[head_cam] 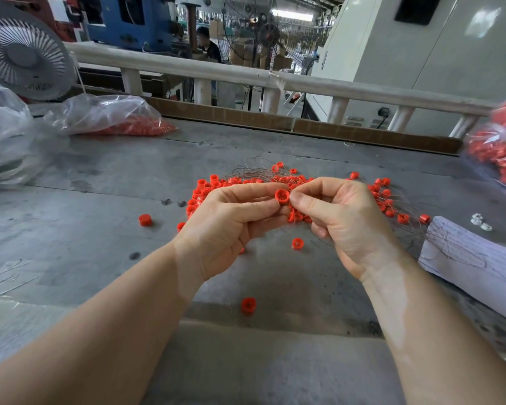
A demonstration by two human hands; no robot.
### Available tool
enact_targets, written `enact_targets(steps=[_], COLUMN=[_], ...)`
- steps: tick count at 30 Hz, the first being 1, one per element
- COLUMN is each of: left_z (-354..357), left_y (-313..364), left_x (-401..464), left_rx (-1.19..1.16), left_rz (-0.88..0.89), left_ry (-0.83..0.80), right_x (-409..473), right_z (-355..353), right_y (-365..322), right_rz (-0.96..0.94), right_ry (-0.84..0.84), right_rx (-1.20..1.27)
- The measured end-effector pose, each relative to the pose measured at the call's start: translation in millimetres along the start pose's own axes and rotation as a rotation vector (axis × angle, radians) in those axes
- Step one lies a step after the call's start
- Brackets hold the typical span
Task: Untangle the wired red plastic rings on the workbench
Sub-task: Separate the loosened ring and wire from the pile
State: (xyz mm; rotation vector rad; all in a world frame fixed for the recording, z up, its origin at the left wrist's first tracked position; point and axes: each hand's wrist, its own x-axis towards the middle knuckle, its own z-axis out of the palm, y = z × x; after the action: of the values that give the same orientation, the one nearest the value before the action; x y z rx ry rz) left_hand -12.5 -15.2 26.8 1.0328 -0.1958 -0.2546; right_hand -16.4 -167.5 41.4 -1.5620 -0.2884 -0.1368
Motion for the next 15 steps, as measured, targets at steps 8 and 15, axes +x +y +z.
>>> enact_targets(steps=[8, 15], left_z=[0.4, -1.2], left_y=[-0.5, -0.8], left_x=[0.1, 0.2], left_rx=[-0.001, 0.023], left_rz=[0.001, 0.017], left_ry=[0.009, -0.023], right_x=[0.5, 1.6], right_z=[-0.3, -2.8], right_y=[1.1, 3.7], right_rz=[-0.035, -0.038], right_ry=[-0.005, -0.008], right_rx=[-0.038, -0.160])
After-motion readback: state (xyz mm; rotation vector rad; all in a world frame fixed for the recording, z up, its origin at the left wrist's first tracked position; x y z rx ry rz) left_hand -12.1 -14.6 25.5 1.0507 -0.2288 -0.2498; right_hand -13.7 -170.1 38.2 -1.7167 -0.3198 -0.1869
